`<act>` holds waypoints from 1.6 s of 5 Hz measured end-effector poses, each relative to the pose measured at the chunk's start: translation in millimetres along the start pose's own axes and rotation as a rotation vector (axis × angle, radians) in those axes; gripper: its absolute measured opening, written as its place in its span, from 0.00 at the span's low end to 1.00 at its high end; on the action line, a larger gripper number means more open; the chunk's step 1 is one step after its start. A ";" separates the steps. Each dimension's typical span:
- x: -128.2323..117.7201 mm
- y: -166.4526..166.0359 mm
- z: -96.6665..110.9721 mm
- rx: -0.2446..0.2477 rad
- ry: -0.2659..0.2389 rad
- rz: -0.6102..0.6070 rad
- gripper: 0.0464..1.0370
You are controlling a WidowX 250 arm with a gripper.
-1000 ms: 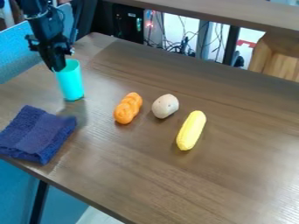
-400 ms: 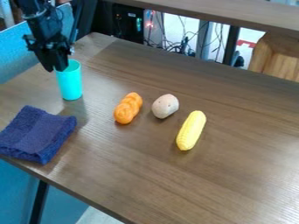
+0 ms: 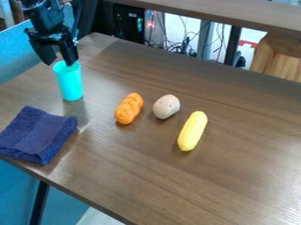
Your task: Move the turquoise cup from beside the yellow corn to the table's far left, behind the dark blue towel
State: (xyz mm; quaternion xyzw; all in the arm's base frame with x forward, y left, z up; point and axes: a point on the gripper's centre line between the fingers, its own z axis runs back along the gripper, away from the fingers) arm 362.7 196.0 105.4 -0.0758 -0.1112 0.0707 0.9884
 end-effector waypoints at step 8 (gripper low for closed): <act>-16.7 -148.2 0.7 -0.027 -0.007 -0.354 0.96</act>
